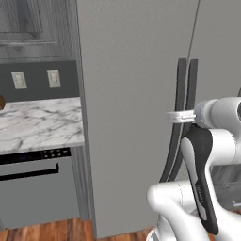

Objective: Take the donuts from the fridge and place them on the empty tray on the dining counter.

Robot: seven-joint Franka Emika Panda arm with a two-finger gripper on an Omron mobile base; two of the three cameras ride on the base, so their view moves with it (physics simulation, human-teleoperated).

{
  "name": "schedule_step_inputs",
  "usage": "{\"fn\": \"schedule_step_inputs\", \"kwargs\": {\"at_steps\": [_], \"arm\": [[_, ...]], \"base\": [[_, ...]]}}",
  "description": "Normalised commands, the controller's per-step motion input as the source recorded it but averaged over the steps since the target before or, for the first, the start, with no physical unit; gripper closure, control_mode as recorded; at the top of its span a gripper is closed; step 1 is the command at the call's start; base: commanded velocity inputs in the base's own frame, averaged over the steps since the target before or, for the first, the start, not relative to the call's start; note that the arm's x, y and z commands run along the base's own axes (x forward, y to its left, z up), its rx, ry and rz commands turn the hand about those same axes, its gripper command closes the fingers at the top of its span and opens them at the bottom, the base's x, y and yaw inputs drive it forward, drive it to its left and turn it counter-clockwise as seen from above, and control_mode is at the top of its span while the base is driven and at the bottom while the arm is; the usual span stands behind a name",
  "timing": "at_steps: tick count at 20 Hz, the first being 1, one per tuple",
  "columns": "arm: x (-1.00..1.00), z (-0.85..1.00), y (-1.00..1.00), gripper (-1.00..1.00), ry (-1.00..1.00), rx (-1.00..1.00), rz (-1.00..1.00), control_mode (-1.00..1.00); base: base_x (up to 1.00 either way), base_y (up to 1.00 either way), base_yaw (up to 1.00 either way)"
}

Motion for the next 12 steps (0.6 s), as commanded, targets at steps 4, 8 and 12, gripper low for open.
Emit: {"fn": "schedule_step_inputs", "kwargs": {"at_steps": [4,8,12], "arm": [[0.00,0.00,0.00,-1.00,0.00,0.00,0.00,1.00],[0.00,0.00,0.00,-1.00,0.00,0.00,0.00,1.00],[0.00,0.00,0.00,-1.00,0.00,0.00,0.00,1.00]], "base": [[-0.77,-0.23,0.00],[-0.47,-0.49,0.00],[-0.31,-0.59,0.00]]}}
